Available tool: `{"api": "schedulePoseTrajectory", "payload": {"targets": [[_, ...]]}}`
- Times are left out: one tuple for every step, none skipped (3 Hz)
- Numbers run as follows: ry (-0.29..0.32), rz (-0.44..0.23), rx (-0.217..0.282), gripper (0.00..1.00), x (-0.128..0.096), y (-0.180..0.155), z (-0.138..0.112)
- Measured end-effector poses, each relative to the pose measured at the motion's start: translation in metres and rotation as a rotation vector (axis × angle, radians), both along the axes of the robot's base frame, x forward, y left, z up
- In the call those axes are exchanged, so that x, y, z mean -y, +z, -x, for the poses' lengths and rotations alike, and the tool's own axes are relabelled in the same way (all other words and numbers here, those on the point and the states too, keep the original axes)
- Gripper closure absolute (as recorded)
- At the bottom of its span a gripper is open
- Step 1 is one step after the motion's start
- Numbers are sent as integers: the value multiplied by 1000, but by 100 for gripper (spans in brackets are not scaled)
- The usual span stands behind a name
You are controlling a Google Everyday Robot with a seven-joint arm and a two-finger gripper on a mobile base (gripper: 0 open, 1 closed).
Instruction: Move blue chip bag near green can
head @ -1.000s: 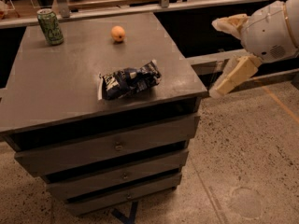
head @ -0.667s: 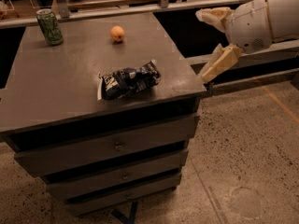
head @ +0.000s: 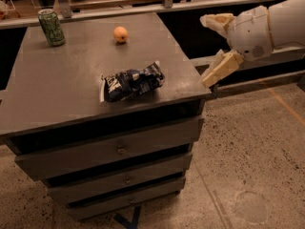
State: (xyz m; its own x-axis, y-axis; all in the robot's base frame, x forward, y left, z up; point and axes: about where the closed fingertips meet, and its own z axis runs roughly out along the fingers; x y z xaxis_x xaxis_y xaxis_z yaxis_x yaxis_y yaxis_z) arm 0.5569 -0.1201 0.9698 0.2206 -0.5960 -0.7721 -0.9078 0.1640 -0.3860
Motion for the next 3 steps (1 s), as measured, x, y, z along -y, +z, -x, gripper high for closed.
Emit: {"api": "schedulePoseTrajectory", "payload": {"targets": [[-24, -14, -7, 0, -2, -24, -21], [-11, -34, -17, 0, -12, -50, -45], [41, -59, -52, 0, -26, -73, -65]]}}
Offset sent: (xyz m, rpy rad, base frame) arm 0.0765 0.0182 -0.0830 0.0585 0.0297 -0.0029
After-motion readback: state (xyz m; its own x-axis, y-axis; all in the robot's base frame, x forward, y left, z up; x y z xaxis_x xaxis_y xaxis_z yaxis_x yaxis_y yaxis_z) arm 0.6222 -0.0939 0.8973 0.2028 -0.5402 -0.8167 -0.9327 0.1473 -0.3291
